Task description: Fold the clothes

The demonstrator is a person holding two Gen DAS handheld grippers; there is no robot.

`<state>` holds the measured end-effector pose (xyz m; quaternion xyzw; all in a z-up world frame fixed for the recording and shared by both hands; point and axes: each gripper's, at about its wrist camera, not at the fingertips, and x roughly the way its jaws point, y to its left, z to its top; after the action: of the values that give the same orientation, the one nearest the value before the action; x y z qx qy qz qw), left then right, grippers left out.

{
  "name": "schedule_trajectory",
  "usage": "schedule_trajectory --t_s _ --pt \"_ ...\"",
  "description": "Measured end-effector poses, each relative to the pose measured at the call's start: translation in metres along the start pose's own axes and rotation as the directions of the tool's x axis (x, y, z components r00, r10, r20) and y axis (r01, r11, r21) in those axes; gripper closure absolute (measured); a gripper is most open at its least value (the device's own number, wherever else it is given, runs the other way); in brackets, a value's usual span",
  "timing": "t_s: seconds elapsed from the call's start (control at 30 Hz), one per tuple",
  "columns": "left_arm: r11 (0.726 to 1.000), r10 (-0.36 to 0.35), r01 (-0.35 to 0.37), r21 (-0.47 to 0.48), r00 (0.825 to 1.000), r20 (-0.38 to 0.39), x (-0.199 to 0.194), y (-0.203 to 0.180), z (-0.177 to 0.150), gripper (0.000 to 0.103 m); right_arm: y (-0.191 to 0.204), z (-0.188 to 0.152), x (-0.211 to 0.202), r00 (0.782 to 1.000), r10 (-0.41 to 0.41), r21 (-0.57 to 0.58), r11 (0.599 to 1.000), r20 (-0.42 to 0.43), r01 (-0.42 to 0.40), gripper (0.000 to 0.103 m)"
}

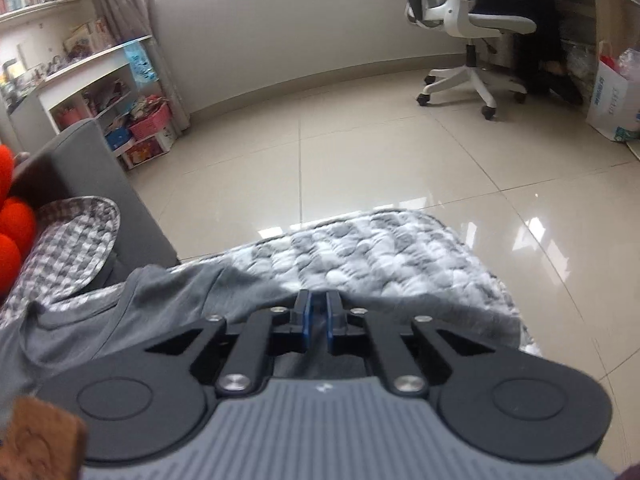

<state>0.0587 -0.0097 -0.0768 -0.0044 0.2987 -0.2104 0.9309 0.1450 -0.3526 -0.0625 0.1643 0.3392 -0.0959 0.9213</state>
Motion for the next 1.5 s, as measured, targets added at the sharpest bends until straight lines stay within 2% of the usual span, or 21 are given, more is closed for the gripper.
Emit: schedule_trajectory --t_s 0.03,0.17,0.23,0.37,0.47,0.5,0.53,0.6,0.7,0.77,0.8,0.87,0.97,1.03,1.07,1.23,1.5 --pt "1.000 -0.025 0.025 0.001 1.000 0.000 -0.001 0.002 0.000 0.017 -0.002 0.003 -0.003 1.000 -0.004 0.009 1.000 0.008 0.004 0.083" --pt "0.996 -0.093 0.093 0.015 0.996 0.008 -0.007 0.007 -0.003 0.014 -0.015 0.002 -0.027 0.999 0.020 0.032 0.999 0.046 -0.022 0.077" --pt "0.992 -0.125 0.125 0.023 0.992 0.011 -0.010 0.009 -0.004 0.014 -0.028 -0.002 -0.036 0.998 0.002 0.048 0.999 0.064 -0.005 0.051" --pt "0.988 -0.148 0.148 0.046 0.989 -0.015 -0.007 0.005 -0.008 0.011 -0.061 -0.013 -0.041 0.998 -0.053 0.116 0.992 0.043 0.047 0.048" --pt "0.987 -0.149 0.151 0.059 0.988 -0.030 -0.004 0.002 -0.008 0.008 -0.075 -0.024 -0.041 0.998 -0.056 0.156 0.986 0.032 0.051 0.049" --pt "0.986 -0.153 0.155 0.061 0.988 -0.031 -0.004 0.002 -0.008 0.008 -0.072 -0.027 -0.041 0.998 -0.057 0.141 0.989 0.039 0.051 0.059" --pt "0.985 -0.157 0.159 0.064 0.987 -0.033 -0.005 0.003 -0.008 0.008 -0.069 -0.029 -0.042 0.997 -0.058 0.126 0.991 0.047 0.052 0.083" --pt "0.982 -0.171 0.174 0.074 0.984 -0.039 -0.006 0.005 -0.008 0.008 -0.064 -0.032 -0.043 0.996 -0.071 0.093 0.994 0.063 0.065 0.096" --pt "0.978 -0.165 0.171 0.115 0.984 -0.060 -0.009 0.006 -0.010 0.008 -0.062 -0.031 -0.033 0.975 -0.217 0.057 0.975 0.045 0.214 0.103" --pt "0.976 -0.141 0.150 0.159 0.988 -0.071 -0.014 0.006 -0.012 0.008 -0.066 -0.033 -0.032 0.966 -0.256 0.063 0.965 0.040 0.254 0.103" --pt "0.975 -0.127 0.139 0.175 0.989 -0.075 -0.017 0.007 -0.013 0.008 -0.069 -0.035 -0.037 0.970 -0.238 0.084 0.969 0.047 0.233 0.100" --pt "0.975 -0.097 0.113 0.192 0.991 -0.089 -0.022 0.012 -0.015 0.008 -0.071 -0.037 -0.050 0.976 -0.207 0.106 0.974 0.069 0.199 0.089" --pt "0.978 -0.041 0.066 0.197 0.991 -0.125 -0.031 0.018 -0.015 0.008 -0.067 -0.037 -0.071 0.986 -0.151 0.079 0.986 0.067 0.145 0.082" --pt "0.983 -0.013 0.042 0.176 0.987 -0.160 -0.038 0.024 -0.013 0.008 -0.063 -0.036 -0.085 0.993 -0.095 0.064 0.994 0.068 0.091 0.048" --pt "0.987 -0.010 0.038 0.158 0.985 -0.173 -0.042 0.027 -0.012 0.009 -0.062 -0.037 -0.092 0.995 -0.069 0.058 0.996 0.073 0.064 0.044" --pt "0.997 -0.019 0.035 0.069 0.974 -0.227 -0.072 0.044 -0.016 0.012 -0.057 -0.047 -0.120 0.999 0.044 0.033 0.998 0.031 -0.045 0.044" --pt "0.999 0.001 0.010 0.033 0.955 -0.296 -0.114 0.064 -0.035 0.014 -0.055 -0.069 -0.158 0.987 0.145 0.041 0.989 -0.064 -0.143 0.044"
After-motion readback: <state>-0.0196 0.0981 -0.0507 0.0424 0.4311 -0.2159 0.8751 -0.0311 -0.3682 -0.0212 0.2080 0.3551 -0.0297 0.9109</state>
